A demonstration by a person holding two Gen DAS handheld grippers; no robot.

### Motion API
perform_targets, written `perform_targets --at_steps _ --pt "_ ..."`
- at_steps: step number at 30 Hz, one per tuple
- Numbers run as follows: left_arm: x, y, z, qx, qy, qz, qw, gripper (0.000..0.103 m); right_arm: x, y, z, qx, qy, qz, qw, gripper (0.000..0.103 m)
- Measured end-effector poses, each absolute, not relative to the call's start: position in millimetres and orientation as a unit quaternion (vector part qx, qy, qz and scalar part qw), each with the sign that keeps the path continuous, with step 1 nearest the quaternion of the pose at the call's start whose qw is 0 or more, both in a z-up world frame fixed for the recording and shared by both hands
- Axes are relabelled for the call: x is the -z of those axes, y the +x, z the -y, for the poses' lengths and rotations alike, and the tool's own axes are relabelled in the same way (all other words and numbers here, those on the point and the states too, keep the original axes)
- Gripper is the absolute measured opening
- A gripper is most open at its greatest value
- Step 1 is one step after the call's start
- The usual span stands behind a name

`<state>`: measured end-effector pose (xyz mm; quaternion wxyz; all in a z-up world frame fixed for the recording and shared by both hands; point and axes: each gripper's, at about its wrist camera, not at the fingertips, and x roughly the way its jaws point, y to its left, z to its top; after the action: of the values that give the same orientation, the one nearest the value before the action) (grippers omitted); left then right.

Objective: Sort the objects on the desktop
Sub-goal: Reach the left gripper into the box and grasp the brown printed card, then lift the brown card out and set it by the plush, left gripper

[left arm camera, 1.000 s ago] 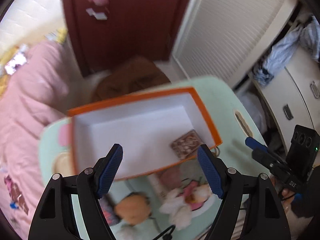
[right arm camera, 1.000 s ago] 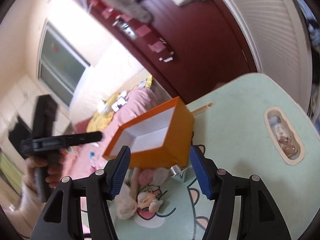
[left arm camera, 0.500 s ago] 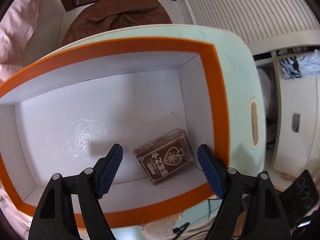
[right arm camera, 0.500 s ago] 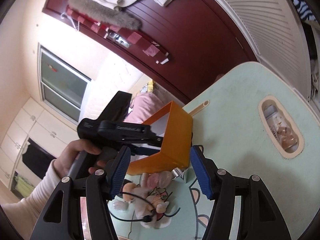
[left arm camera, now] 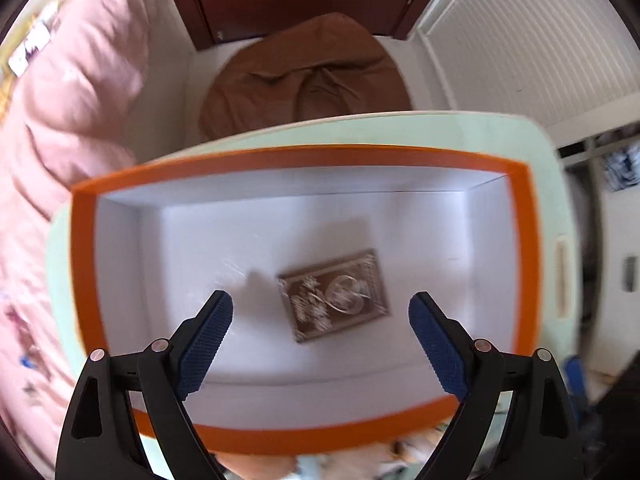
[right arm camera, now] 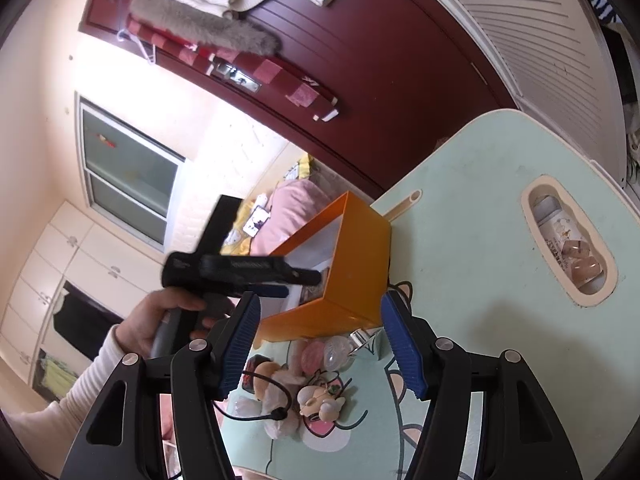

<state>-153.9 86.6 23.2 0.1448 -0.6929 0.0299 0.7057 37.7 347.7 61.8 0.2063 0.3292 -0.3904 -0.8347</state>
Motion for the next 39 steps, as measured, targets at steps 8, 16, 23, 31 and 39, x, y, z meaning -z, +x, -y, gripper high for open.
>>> perform_targets --at_steps 8,16,23,31,39 --pt "-14 -156 -122 -0.702 -0.685 -0.104 0.166 0.061 -58 38 -348 0.832 0.332 0.394 0.208 0.063" --pt "-86 -133 -110 -0.763 -0.603 -0.086 0.217 0.061 -61 37 -345 0.837 0.330 0.384 0.207 0.064" --pt "-175 -70 -58 -0.815 -0.514 -0.028 0.265 0.061 -60 37 -336 0.841 0.338 0.367 0.207 0.064" --pt "-135 -3 -14 -0.817 -0.527 -0.007 0.236 0.061 -61 39 -324 0.853 0.340 0.338 0.205 0.064" --pt "-79 25 -7 -0.825 -0.526 -0.030 0.204 0.061 -60 40 -304 0.868 0.348 0.291 0.202 0.064"
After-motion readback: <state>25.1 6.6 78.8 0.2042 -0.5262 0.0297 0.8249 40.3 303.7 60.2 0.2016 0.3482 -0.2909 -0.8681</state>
